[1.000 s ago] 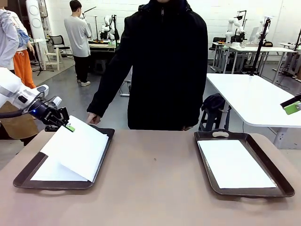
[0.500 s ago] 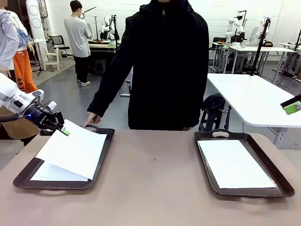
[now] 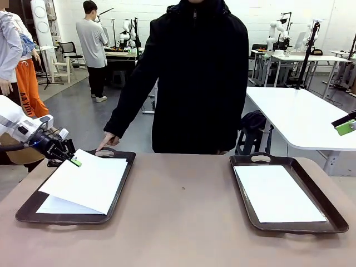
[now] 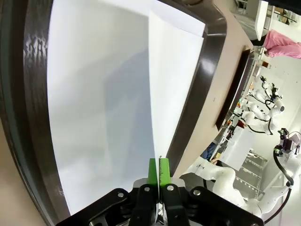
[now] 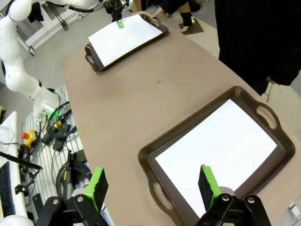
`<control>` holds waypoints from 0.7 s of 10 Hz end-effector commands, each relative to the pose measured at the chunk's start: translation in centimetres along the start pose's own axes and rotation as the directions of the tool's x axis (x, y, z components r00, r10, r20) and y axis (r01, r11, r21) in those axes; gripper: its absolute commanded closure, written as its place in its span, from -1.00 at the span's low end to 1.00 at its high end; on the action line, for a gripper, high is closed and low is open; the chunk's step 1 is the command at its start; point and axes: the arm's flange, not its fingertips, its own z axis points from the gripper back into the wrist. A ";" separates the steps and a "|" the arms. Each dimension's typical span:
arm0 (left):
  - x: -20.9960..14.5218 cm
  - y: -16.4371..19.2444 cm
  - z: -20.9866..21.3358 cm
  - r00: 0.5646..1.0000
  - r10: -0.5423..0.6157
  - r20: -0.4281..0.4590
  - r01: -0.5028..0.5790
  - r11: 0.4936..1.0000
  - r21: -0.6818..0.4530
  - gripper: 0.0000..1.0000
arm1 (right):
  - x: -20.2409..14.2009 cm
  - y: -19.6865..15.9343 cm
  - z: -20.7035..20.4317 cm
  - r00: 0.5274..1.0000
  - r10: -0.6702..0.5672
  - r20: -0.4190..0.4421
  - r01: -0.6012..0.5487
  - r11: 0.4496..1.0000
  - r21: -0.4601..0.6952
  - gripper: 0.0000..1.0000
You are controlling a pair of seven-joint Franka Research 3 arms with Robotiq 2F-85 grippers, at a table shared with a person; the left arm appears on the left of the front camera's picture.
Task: Sort the A4 documents.
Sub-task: Place the A4 Paper in the designated Handle tray.
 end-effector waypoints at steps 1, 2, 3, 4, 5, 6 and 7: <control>1.1 -1.0 -0.4 0.999 0.035 -0.012 -0.033 0.992 0.118 0.98 | 0.0 0.0 -0.1 1.000 0.000 0.000 0.000 1.000 -0.001 -1.00; 1.4 -1.3 -0.9 1.000 0.016 0.001 -0.016 0.991 0.134 0.98 | 0.0 0.0 -0.1 1.000 0.000 0.000 0.000 1.000 -0.001 -1.00; 1.1 -1.8 -1.0 1.000 -0.018 0.015 0.015 0.988 0.154 0.98 | 0.0 0.0 -0.1 1.000 0.000 0.000 0.000 1.000 -0.001 -1.00; 0.6 -2.6 -0.9 0.999 -0.038 0.015 0.035 0.977 0.209 0.98 | 0.0 0.0 -0.1 1.000 0.000 0.000 0.000 1.000 -0.001 -1.00; 0.1 -3.3 -0.8 0.999 -0.045 0.029 0.036 0.965 0.259 0.98 | 0.0 0.0 -0.1 1.000 0.000 0.000 0.000 1.000 -0.001 -1.00; -0.3 -4.2 -1.0 0.998 -0.048 0.039 0.034 0.950 0.309 0.98 | 0.0 0.0 -0.1 1.000 0.000 0.000 0.000 1.000 -0.001 -1.00; -0.5 -4.7 -1.2 0.998 -0.050 0.048 0.030 0.935 0.353 0.98 | 0.0 0.0 -0.1 1.000 0.000 0.000 0.000 1.000 -0.001 -1.00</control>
